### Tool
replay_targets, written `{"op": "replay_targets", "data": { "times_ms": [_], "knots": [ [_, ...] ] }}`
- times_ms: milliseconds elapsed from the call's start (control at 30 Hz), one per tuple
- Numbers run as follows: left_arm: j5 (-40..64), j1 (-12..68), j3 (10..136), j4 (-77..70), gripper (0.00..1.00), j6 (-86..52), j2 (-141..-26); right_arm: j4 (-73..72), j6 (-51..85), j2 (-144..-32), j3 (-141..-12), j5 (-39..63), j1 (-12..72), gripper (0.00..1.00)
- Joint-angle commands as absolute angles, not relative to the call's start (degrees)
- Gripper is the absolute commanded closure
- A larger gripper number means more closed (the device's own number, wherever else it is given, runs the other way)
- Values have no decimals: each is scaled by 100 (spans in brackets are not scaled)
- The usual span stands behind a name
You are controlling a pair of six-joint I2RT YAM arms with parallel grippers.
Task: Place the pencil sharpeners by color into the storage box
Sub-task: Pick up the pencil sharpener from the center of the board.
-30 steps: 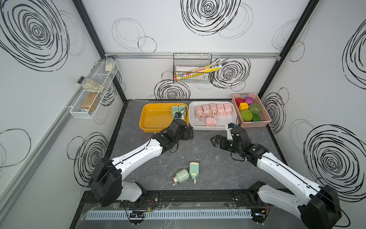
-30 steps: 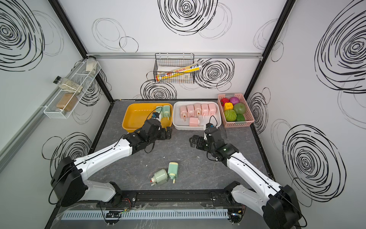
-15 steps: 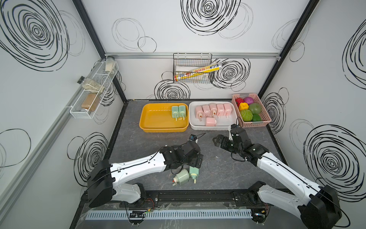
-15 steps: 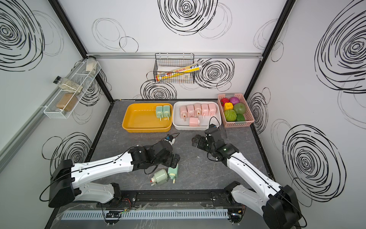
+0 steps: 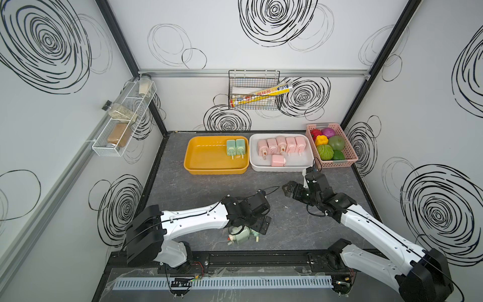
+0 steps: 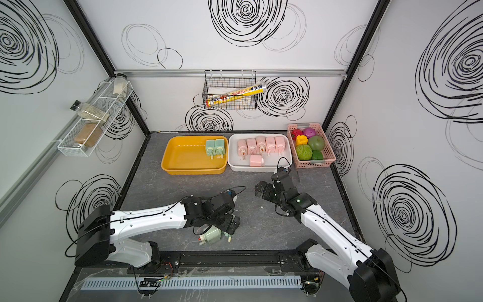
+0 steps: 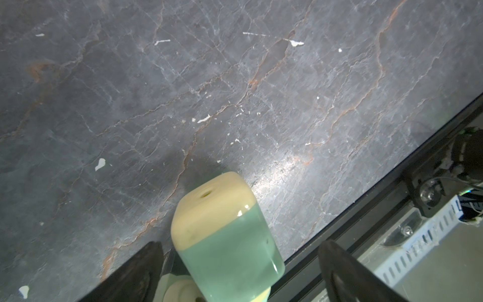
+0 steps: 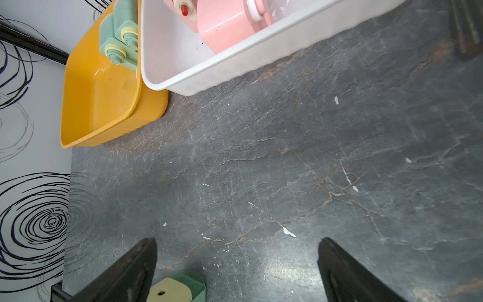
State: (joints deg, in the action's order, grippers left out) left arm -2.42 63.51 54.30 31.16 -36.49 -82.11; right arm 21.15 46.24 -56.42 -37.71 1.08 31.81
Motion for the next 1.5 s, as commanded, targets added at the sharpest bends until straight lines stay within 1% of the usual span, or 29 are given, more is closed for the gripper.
{"op": "replay_targets", "data": {
  "times_ms": [0, 767, 933, 1167, 1333, 1467],
  "knots": [
    [-446, 6441, 5510, 3101, 1, -3657, -8317, 2245, 4496, -5498, -3726, 94, 3217, 0],
    [-371, 6599, 5610, 2637, 0, -3365, -8565, 2342, 4298, -5456, -3753, 124, 3218, 0],
    [-881, 6695, 5519, 2803, 0, -3417, -8571, 2345, 4271, -5464, -3753, 126, 3217, 0],
    [-1275, 6946, 5317, 2698, 5, -3316, -8517, 2347, 4271, -5467, -3744, 126, 3217, 0],
    [-1555, 6987, 5318, 2914, 8, -3477, -8672, 2379, 4271, -5458, -3764, 127, 3217, 0],
    [-1494, 6987, 5307, 2843, 11, -3524, -8701, 2372, 4280, -5457, -3746, 128, 3217, 0]
  ]
}}
